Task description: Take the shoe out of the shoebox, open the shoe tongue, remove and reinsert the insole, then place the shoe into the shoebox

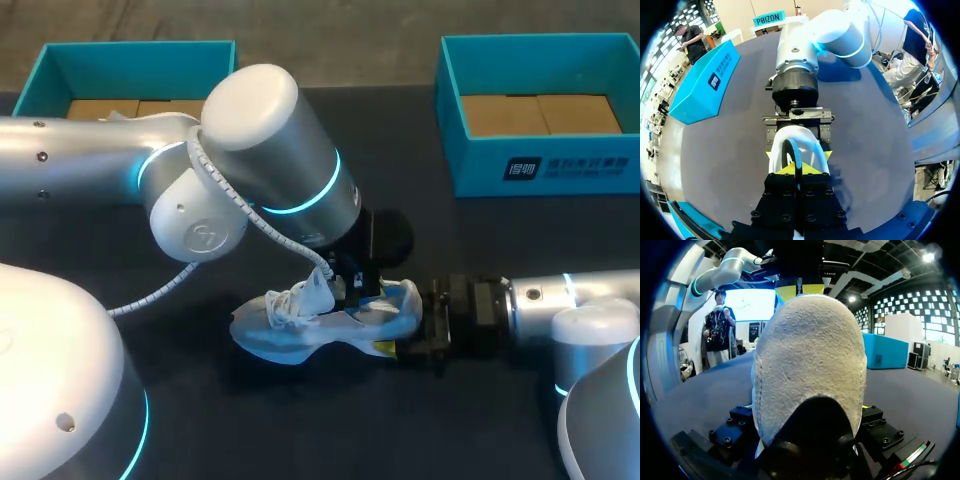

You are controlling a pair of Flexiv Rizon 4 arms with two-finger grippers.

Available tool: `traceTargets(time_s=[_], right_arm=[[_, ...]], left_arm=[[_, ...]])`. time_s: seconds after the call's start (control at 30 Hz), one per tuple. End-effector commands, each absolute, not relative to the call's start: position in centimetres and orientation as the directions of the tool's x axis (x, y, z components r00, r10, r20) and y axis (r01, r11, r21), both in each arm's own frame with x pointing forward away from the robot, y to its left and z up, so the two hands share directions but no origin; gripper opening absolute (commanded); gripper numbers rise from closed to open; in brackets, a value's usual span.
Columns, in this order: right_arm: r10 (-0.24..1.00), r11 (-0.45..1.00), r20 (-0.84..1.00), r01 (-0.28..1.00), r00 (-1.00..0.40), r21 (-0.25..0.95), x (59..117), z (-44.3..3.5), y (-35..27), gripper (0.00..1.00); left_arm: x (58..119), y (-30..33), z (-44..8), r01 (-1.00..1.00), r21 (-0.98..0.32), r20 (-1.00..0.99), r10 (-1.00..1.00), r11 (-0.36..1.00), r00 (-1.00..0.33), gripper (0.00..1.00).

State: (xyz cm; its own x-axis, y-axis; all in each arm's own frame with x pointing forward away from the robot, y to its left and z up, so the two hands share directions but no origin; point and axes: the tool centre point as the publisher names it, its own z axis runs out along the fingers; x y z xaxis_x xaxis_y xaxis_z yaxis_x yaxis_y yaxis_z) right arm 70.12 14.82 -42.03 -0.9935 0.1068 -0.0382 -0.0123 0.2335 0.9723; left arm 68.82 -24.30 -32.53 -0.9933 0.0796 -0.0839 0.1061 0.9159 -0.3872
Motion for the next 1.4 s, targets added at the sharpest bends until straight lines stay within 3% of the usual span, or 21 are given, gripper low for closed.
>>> traceTargets(time_s=[0.03, 1.17, 1.2, 1.23, 1.33, 1.37, 1.4], right_arm=[[0.108, 0.237, -0.039, -0.012, -0.993, 0.971, 70.0, -42.0, 14.9, 0.00], [0.108, 0.237, -0.039, -0.012, -0.993, 0.971, 70.0, -42.0, 14.9, 0.00], [0.108, 0.237, -0.039, -0.012, -0.993, 0.971, 70.0, -42.0, 14.9, 0.00], [0.108, 0.237, -0.039, -0.012, -0.993, 0.971, 70.0, -42.0, 14.9, 0.00], [0.108, 0.237, -0.039, -0.012, -0.993, 0.971, 70.0, -42.0, 14.9, 0.00], [0.108, 0.237, -0.039, -0.012, -0.993, 0.971, 70.0, -42.0, 14.9, 0.00], [0.108, 0.237, -0.039, -0.012, -0.993, 0.971, 70.0, -42.0, 14.9, 0.00]], left_arm=[[69.1, -24.2, -32.3, 0.106, -0.404, -0.066, 0.086, 0.909, -0.994, 0.00], [68.4, -27.4, -29.8, 0.097, -0.494, -0.081, 0.065, 0.864, -0.995, 0.00], [68.4, -27.6, -30.0, 0.096, -0.487, -0.083, 0.063, 0.868, -0.995, 0.06], [68.4, -27.7, -30.1, 0.096, -0.483, -0.087, 0.061, 0.870, -0.994, 0.38], [68.3, -27.6, -30.3, 0.099, -0.478, -0.093, 0.062, 0.873, -0.994, 0.49], [68.1, -27.5, -30.3, 0.101, -0.479, -0.099, 0.061, 0.872, -0.993, 0.64], [68.0, -27.4, -30.3, 0.100, -0.481, -0.104, 0.057, 0.871, -0.993, 0.73]])
